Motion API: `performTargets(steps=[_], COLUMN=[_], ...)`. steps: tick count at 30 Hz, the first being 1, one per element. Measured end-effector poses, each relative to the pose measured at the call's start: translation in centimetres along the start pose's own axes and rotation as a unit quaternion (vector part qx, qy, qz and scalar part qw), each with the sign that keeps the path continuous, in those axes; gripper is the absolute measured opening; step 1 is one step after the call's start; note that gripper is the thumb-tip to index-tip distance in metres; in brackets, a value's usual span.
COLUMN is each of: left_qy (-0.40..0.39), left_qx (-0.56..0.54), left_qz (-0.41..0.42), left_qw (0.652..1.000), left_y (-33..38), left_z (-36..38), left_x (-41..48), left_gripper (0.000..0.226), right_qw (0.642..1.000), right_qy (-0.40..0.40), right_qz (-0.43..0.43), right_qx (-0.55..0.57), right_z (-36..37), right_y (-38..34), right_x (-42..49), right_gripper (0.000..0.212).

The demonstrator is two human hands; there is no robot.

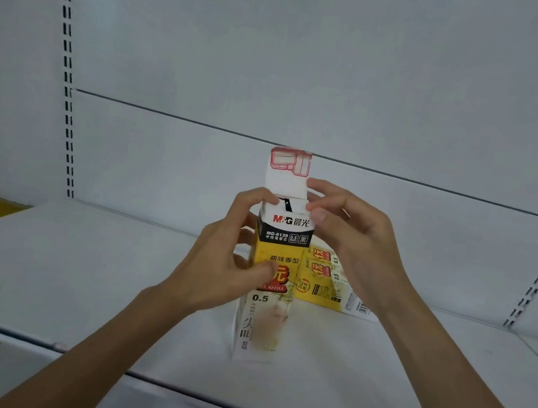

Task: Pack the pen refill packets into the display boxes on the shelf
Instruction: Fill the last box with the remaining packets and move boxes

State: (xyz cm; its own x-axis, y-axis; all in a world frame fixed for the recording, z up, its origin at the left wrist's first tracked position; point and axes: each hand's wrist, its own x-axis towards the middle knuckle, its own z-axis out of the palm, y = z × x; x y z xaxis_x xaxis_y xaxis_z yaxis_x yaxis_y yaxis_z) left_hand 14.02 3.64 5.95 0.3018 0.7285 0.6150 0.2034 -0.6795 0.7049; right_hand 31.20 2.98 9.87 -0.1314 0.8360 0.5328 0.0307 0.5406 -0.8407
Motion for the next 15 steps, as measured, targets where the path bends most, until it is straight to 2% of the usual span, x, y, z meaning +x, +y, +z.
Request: performTargets(steps=[4, 8, 9, 13, 15], left_qy=[-0.014, -0.004, -0.002, 0.002, 0.005], left_qx=[-0.018, -0.025, -0.025, -0.025, -0.031], left_qz=[-0.006, -0.021, -0.023, -0.032, -0.033], left_qw=[1.0, 0.999, 0.999, 0.999, 0.999], left_y=[0.3, 0.4, 0.3, 0.3, 0.2], left_z=[0.3, 0.8, 0.8, 0.7, 0.8], left_x=[-0.2, -1.0, -1.0, -1.0, -1.0], left_gripper=[0.067, 0.074, 0.075, 0.08, 0.084], right_qw=[0.999, 0.998, 0.996, 0.991, 0.991], right_qy=[0.024, -0.017, -0.032, -0.024, -0.012], right_qz=[-0.016, -0.058, -0.064, -0.068, -0.064], right_qx=[0.024, -0.03, -0.057, -0.113, -0.119], right_z=[0.2, 0.0, 0.0, 0.4, 0.7], right_y=[-0.1, -0.9, -1.2, -1.7, -1.8], right_x=[0.3, 0.4, 0.4, 0.4, 0.5], right_gripper=[0.012, 0.044, 0.046, 0.018, 0.017])
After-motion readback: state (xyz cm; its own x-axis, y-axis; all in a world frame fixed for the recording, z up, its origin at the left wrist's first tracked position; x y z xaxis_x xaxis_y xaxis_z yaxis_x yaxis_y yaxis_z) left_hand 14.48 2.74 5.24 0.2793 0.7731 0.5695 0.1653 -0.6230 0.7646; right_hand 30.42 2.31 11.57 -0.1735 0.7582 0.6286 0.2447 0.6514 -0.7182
